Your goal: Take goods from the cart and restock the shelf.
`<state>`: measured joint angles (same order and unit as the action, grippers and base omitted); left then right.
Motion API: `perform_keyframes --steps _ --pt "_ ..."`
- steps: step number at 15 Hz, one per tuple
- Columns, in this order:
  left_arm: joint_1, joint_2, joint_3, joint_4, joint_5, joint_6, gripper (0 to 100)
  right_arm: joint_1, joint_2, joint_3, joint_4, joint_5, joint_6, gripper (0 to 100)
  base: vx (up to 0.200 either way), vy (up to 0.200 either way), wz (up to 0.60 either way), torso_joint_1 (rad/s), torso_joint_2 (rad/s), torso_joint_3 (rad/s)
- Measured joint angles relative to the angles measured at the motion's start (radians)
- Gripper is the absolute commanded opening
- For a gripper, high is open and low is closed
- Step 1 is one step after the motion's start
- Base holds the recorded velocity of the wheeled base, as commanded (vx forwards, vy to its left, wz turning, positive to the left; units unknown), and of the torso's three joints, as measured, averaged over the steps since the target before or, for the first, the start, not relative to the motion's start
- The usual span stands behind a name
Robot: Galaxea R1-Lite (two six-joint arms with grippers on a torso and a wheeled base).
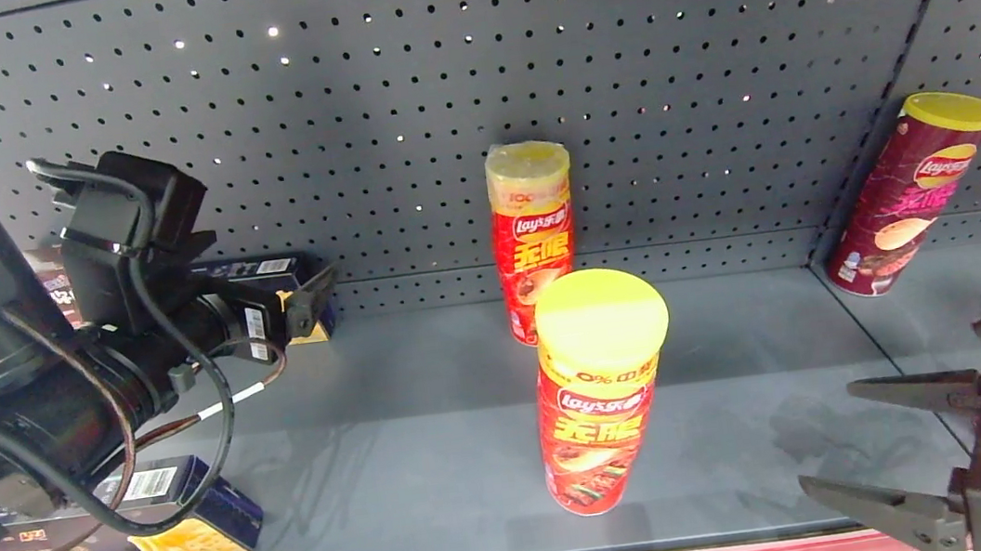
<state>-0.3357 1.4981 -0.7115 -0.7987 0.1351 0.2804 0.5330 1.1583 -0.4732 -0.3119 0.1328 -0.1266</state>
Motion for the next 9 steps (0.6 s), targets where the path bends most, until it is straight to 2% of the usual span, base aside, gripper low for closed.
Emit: perform_keyframes --steps 4,9 --pt "-0.003 0.013 -0.008 -0.002 0.000 0.001 100 0.027 0.131 -0.098 -0.001 -0.057 -0.002 100 0.000 0.000 0.00 0.000 0.00 0.000" --pt "-0.009 0.019 -0.009 -0.002 -0.001 0.002 100 0.065 0.247 -0.187 -0.001 -0.069 -0.003 100 0.000 0.000 0.00 0.000 0.00 0.000"
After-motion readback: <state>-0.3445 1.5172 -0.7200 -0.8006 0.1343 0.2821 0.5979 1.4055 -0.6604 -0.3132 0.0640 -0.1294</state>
